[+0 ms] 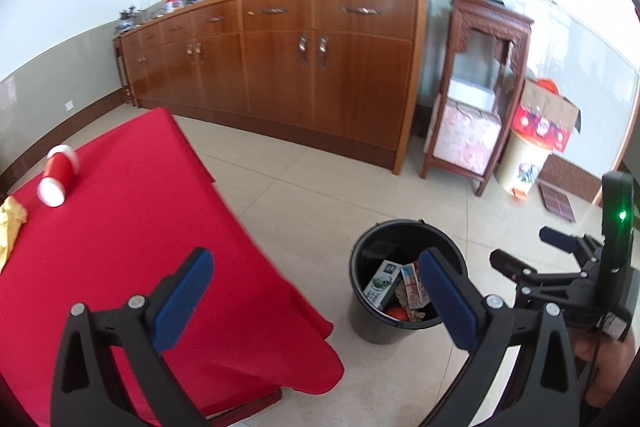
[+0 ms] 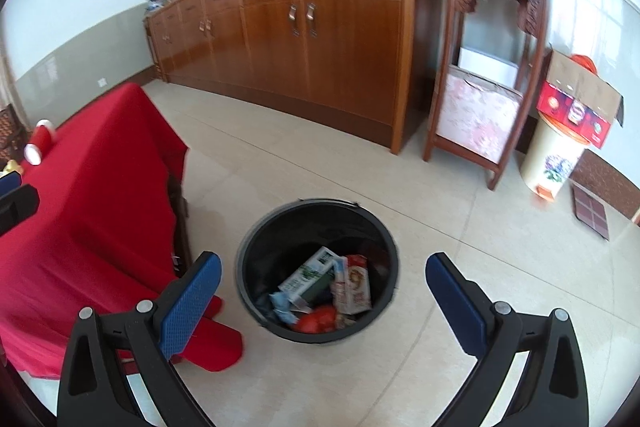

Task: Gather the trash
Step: 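Move both tools back toward the red table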

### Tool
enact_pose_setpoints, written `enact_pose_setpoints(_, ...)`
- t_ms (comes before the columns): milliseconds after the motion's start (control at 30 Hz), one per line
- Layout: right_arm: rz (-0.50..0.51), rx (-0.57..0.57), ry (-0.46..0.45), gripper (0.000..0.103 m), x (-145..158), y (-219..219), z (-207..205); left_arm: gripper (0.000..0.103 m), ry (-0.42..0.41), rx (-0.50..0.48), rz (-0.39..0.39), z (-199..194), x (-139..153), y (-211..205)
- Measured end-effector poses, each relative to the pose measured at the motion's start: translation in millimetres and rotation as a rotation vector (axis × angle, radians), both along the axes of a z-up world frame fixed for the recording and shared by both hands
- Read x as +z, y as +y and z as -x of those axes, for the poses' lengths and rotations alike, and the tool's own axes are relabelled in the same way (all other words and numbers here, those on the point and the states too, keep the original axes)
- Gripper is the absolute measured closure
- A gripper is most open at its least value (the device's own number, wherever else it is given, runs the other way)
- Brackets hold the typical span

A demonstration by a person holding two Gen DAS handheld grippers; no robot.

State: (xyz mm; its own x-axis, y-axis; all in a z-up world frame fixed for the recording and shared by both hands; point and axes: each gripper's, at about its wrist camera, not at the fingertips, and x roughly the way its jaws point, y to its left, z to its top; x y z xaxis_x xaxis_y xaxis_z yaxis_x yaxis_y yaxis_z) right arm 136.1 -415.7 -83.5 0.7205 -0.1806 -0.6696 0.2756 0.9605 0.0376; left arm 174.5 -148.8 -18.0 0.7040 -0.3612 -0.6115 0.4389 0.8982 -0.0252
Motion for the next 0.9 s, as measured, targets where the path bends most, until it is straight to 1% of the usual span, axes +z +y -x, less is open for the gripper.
enact_pose_setpoints(200, -0.005, 0.089, -0.023, 0.0, 13.3, 44.4, -14.2, 0.0, -0.037, 0.078, 0.029, 4.3, 13.4, 41.2)
enact_pose_setpoints(300, 0.013, 0.138, -0.049, 0.0, 22.9, 73.5, -20.0, 0.0, -0.058, 0.134, 0.045, 6.2, 20.1, 71.6)
enact_pose_setpoints(433, -0.008, 0.226, -0.089, 0.0, 39.8, 117.8, -32.2, 0.0, -0.082, 0.218, 0.04, 9.3, 24.4, 113.7)
enact_pose_setpoints(600, -0.031, 0.358, -0.135, 0.0, 59.5, 178.7, -51.2, 0.0, -0.112, 0.355, 0.015, 10.0, 27.8, 173.2)
enact_pose_setpoints(633, -0.038, 0.399, -0.139, 0.0, 64.1, 195.9, -57.5, 0.0, -0.12, 0.389, 0.003, 10.5, 27.7, 184.7)
enact_pose_setpoints(700, -0.043, 0.461, -0.122, 0.0, 68.4, 222.2, -65.3, 0.0, -0.138, 0.467, -0.017, 9.5, 27.7, 215.4)
enact_pose_setpoints(800, -0.011, 0.539, -0.086, 0.0, 73.6, 265.0, -81.1, 0.0, -0.134, 0.549, -0.01, 7.0, 26.1, 257.0)
enact_pose_setpoints(900, 0.021, 0.568, -0.069, 0.0, 77.0, 298.9, -94.1, 0.0, -0.128, 0.607, -0.008, 4.8, 23.9, 291.6)
